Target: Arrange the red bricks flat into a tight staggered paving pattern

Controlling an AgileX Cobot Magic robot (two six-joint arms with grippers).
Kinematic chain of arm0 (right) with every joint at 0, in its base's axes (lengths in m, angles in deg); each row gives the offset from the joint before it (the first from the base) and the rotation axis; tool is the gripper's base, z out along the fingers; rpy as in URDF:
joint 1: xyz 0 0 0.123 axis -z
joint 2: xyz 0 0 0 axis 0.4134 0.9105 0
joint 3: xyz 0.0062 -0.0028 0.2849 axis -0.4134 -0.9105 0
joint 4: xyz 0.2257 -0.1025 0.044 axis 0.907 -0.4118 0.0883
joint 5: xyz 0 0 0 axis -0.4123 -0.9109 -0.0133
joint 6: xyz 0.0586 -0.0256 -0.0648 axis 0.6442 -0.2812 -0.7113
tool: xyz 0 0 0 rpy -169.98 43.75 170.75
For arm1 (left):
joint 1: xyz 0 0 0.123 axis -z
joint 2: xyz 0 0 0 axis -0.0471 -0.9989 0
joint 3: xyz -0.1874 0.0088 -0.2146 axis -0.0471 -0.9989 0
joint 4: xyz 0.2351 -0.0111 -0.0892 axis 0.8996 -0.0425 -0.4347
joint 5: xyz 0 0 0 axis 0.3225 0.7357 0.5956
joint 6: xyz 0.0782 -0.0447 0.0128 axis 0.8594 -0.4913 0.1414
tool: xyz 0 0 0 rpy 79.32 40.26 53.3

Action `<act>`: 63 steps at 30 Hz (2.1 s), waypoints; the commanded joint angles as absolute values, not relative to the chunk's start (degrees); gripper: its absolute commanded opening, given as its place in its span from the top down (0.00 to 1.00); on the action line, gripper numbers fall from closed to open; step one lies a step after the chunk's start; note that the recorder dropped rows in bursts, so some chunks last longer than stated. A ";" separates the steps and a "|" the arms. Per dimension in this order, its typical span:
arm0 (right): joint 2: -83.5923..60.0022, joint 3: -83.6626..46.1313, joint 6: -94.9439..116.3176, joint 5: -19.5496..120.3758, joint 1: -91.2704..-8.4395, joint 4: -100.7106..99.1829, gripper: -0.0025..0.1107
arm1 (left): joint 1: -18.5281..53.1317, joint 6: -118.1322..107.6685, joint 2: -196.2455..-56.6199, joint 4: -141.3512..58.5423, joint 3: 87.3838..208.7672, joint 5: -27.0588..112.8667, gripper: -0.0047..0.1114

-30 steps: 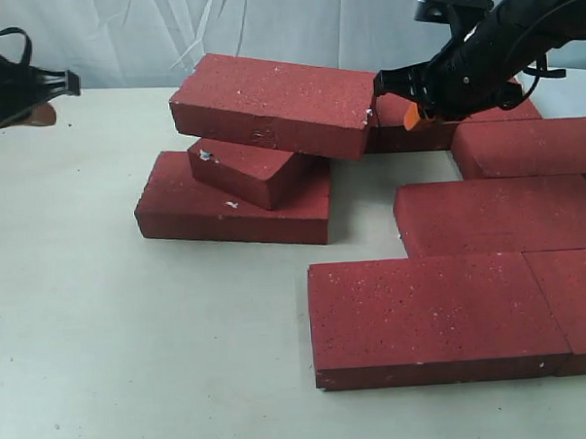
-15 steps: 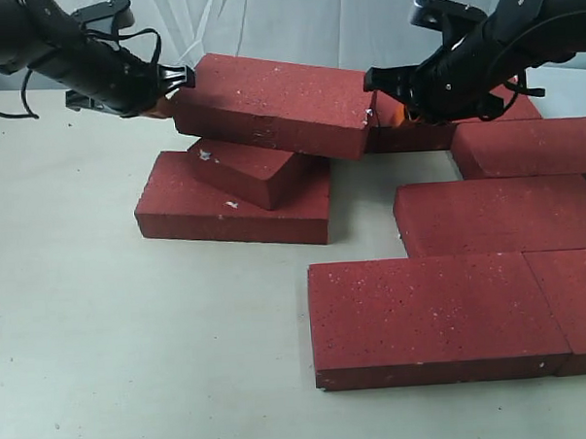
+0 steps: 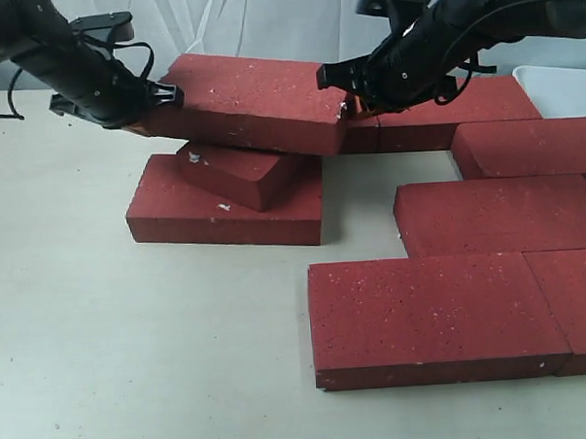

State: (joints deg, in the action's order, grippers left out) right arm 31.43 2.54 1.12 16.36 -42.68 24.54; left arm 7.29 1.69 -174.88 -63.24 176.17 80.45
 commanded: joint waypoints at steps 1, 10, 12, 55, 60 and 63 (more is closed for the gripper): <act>30.94 3.63 0.49 13.60 -44.71 26.92 0.99 | 8.15 1.85 -169.79 -61.27 176.41 84.17 0.96; 30.42 3.63 0.49 8.55 -46.93 27.95 0.99 | 7.14 1.73 -162.34 -55.81 176.41 93.80 0.96; 29.78 3.63 0.49 8.30 -47.87 27.80 0.99 | 6.69 1.73 -160.87 -55.17 176.19 95.88 0.96; 0.64 -29.84 21.14 2.44 -52.47 -2.69 0.99 | 36.27 4.86 -150.96 -70.77 146.56 80.61 0.96; 0.64 -30.49 24.27 1.22 -52.47 -8.07 0.99 | 38.47 4.86 -154.05 -70.53 144.91 77.93 0.96; 0.64 -30.49 24.94 -1.03 -52.47 -12.07 0.99 | 38.47 4.24 -154.65 -68.11 144.41 78.41 0.96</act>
State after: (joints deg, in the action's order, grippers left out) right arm 1.08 -30.81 24.08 -3.70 -51.26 -14.89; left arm 37.34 4.77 -154.42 -64.18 143.93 83.32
